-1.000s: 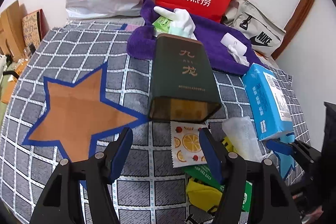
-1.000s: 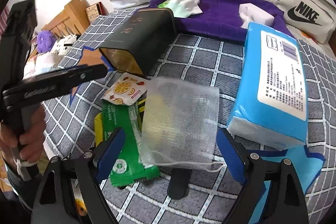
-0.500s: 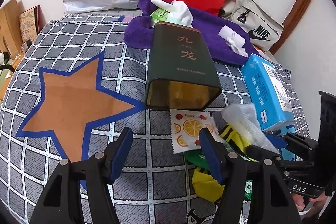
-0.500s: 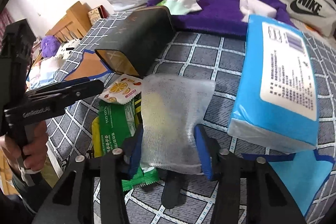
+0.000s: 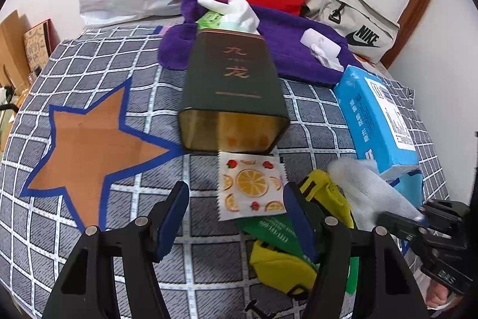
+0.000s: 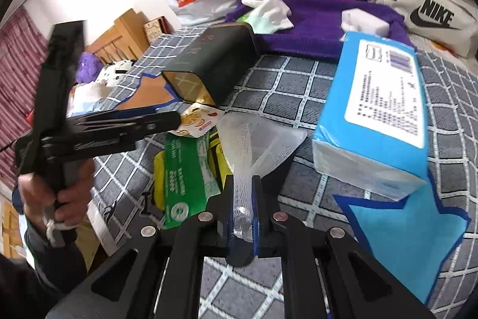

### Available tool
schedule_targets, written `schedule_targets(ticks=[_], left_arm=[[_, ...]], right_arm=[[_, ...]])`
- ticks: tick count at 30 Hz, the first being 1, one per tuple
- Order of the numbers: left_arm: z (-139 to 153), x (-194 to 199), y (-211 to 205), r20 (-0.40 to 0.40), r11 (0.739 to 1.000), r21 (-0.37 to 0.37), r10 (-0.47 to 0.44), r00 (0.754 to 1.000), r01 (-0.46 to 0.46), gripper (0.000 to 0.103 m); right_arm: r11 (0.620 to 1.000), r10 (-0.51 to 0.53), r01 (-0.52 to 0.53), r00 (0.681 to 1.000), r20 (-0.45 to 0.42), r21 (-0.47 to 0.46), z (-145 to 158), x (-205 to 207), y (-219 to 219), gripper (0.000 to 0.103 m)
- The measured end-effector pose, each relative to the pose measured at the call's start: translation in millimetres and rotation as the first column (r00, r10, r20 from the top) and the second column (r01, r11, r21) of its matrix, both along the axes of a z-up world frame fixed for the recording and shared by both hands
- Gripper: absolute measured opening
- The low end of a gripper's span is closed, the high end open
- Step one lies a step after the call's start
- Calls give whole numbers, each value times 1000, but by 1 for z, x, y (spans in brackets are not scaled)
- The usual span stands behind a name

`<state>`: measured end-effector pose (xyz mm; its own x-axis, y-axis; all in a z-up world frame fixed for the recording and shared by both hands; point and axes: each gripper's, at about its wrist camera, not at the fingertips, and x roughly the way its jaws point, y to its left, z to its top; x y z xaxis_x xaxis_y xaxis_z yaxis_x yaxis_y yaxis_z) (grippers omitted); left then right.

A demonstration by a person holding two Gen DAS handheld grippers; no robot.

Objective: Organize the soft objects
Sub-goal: 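Grasp the orange-print wipes packet with the left tool while the right tool lifts the mesh bag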

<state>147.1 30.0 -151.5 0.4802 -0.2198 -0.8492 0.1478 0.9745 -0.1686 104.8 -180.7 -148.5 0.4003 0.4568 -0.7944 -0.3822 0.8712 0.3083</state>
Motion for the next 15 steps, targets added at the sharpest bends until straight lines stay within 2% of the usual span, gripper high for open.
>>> schedule_targets(ticks=[1, 3, 9, 15], left_arm=[[-1, 2, -4, -1, 1000, 5, -6, 1000, 6, 64], [-5, 7, -11, -9, 1000, 23, -17, 1000, 18, 73], [-22, 20, -26, -70, 995, 98, -26, 997, 33, 74], [-26, 22, -31, -47, 989, 141, -33, 998, 39, 75]], right_arm=[[1000, 1, 0, 1000, 8, -9, 2, -4, -4, 9], [1000, -7, 7, 1000, 13, -26, 4, -9, -13, 9], [993, -40, 43, 999, 23, -106, 2, -25, -44, 9], [978, -96, 89, 995, -24, -187, -20, -28, -77, 12]])
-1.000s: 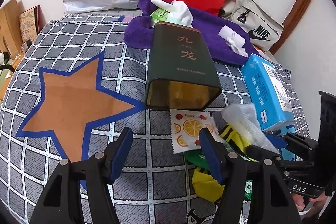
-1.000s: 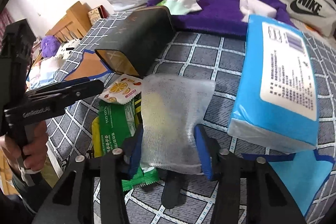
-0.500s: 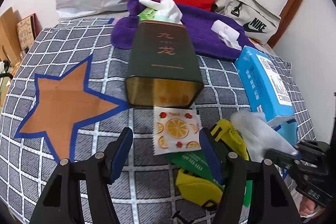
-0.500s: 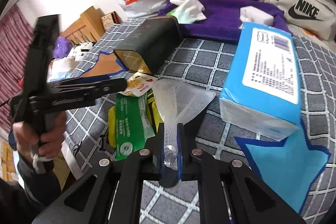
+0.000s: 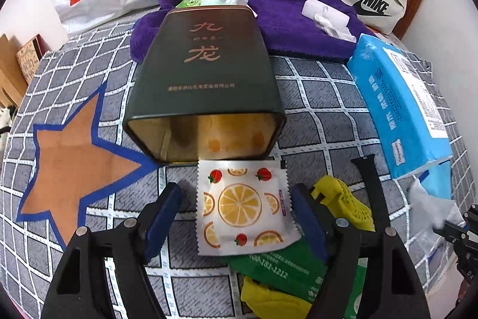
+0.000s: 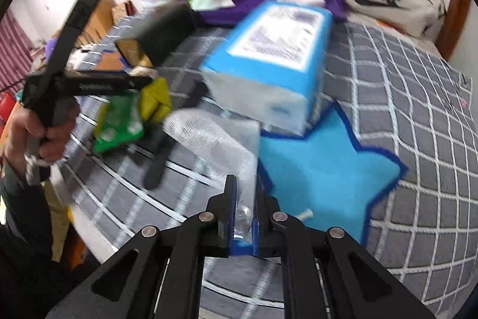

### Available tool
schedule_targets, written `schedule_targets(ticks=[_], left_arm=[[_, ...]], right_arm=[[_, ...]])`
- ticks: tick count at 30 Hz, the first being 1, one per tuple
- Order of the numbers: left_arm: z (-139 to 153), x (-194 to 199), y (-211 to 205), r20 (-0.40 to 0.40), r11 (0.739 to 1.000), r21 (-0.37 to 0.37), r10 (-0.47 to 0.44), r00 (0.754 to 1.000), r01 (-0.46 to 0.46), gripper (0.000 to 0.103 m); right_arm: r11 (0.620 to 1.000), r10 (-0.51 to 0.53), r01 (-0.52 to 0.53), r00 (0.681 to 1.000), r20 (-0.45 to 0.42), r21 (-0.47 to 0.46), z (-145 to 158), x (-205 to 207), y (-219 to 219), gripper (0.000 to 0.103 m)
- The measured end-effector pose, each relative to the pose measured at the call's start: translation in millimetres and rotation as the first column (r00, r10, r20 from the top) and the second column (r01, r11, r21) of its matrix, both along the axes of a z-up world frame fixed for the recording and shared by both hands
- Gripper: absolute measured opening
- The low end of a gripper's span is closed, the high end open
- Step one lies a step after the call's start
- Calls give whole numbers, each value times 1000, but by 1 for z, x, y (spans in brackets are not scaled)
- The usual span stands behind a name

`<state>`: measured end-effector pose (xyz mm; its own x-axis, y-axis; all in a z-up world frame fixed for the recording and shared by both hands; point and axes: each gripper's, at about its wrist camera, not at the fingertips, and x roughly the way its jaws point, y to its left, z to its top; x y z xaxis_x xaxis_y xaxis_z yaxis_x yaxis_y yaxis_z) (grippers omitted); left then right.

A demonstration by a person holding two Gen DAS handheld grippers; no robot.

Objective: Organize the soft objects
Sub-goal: 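Grasp the orange-print wipes packet with the left tool while the right tool lifts the mesh bag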

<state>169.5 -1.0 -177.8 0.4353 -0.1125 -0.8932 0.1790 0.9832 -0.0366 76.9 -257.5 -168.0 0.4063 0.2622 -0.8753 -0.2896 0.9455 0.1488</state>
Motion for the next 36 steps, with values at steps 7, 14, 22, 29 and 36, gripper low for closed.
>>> schedule_targets(ticks=[7, 14, 22, 29, 36], left_arm=[[1, -10, 7, 22, 999, 29, -19, 1000, 19, 53], [2, -15, 20, 39, 1000, -2, -14, 999, 14, 52], [4, -13, 21, 53, 1000, 1, -1, 999, 1, 40], [15, -22, 34, 53, 997, -72, 38, 998, -34, 31], [40, -33, 42, 95, 995, -84, 58, 994, -50, 31]], right_arm=[[1000, 10, -9, 999, 43, -21, -2, 1, 9, 60], [1000, 21, -21, 999, 38, 8, -12, 13, 34, 65], [998, 11, -3, 993, 121, -63, -14, 14, 48, 29], [999, 40, -43, 994, 106, 25, -2, 7, 38, 5], [992, 34, -53, 987, 155, 118, 31, 2, 29, 5]])
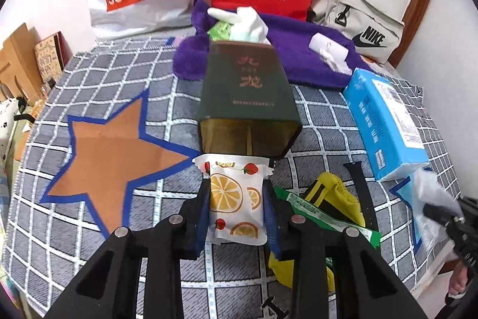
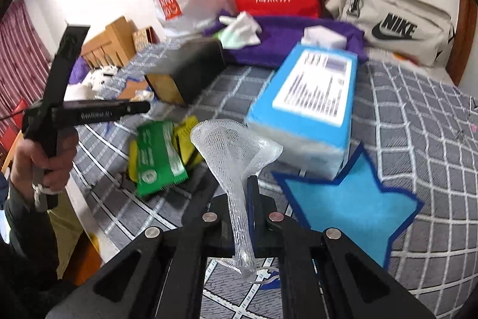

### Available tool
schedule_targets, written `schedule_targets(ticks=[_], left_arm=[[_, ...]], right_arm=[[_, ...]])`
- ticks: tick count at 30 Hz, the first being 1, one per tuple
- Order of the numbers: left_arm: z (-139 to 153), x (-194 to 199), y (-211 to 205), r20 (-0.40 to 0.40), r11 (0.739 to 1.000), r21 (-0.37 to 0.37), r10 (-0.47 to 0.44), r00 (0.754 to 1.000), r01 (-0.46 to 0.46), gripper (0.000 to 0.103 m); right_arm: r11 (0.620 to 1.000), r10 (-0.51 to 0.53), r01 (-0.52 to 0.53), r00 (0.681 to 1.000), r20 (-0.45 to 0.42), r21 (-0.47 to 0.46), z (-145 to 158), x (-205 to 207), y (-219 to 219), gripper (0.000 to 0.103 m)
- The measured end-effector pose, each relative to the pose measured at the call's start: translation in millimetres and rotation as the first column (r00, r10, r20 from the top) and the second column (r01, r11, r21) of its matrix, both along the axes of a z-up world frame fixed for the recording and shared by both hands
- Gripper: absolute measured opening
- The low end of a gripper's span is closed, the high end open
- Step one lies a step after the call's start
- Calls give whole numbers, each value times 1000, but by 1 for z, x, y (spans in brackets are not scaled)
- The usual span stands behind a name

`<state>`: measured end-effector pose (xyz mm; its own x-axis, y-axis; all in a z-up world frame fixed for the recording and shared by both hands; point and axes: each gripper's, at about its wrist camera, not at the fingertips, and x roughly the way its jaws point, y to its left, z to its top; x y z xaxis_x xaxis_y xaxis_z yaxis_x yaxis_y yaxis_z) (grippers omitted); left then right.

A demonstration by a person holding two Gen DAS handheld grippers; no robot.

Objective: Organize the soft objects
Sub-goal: 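Grasp the orange-print wipes packet with the left tool while the right tool lifts the mesh bag, then carry the orange-print packet and mesh bag onto the purple towel and open both tools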

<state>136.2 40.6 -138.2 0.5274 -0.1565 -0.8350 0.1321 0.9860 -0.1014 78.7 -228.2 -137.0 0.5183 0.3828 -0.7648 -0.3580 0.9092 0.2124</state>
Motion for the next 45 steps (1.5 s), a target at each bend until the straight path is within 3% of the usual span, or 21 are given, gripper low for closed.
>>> schedule_targets(ticks=[19, 45], left_arm=[[70, 25, -6, 109, 999, -29, 23, 994, -20, 31], [90, 126, -9, 105, 996, -47, 79, 991, -74, 31]], right_arm=[[996, -90, 92, 986, 142, -7, 76, 46, -29, 5], [986, -166, 164, 973, 160, 25, 103, 197, -49, 6]])
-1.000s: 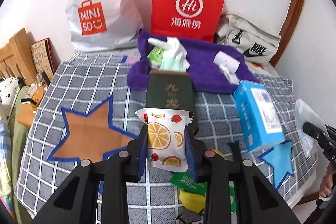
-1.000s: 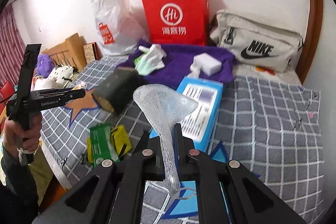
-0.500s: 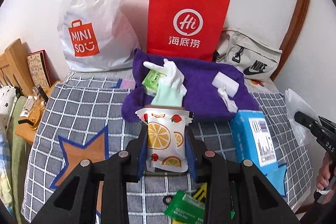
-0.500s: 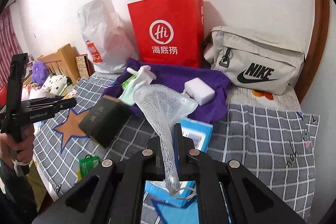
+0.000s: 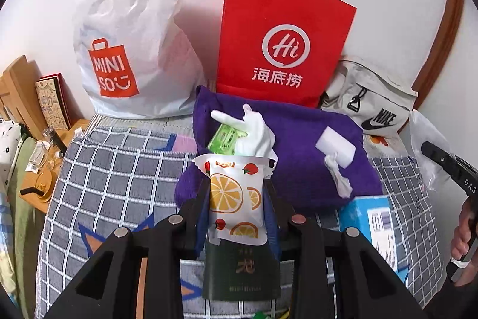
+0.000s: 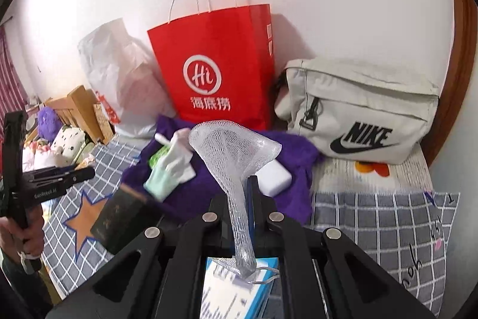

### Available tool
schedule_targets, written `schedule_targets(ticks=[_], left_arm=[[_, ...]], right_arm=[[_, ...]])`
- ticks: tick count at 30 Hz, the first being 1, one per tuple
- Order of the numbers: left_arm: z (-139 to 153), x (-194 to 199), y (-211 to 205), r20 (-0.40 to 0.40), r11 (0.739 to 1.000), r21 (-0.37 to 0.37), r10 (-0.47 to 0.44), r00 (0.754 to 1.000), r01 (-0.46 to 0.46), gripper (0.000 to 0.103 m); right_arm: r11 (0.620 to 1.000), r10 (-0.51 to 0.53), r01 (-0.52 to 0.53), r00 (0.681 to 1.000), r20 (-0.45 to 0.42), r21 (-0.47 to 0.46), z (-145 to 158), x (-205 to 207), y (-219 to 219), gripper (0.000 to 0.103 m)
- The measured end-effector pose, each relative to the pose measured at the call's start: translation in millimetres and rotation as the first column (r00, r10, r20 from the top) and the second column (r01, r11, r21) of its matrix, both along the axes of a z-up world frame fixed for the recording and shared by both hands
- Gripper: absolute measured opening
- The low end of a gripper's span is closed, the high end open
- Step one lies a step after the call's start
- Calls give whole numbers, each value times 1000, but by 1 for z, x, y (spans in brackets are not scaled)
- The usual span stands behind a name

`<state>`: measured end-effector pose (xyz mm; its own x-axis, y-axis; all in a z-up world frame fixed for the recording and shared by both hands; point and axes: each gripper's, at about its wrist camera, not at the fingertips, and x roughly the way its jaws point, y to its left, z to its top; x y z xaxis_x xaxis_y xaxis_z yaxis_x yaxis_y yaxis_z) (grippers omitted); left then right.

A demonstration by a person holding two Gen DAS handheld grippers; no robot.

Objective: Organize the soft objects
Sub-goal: 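Carry the orange-print packet and mesh bag onto the purple towel and open both tools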

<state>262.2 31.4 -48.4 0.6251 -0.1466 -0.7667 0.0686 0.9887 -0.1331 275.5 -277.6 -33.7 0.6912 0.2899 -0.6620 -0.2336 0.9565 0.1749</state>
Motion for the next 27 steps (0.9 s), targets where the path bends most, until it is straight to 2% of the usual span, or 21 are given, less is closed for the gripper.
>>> schedule_targets(ticks=[7, 16, 27], left_arm=[[-7, 25, -3, -16, 1000, -11, -2, 1000, 2, 31], [-26, 58, -9, -53, 1000, -18, -19, 998, 18, 31], [-64, 92, -17, -125, 999, -36, -35, 992, 31, 32]], right_arm=[[1000, 18, -17, 1000, -10, 9, -7, 35, 7, 6], [999, 36, -36, 992, -124, 6, -61, 70, 16, 6], [994, 72, -88, 971, -229, -60, -100, 89, 33, 7]])
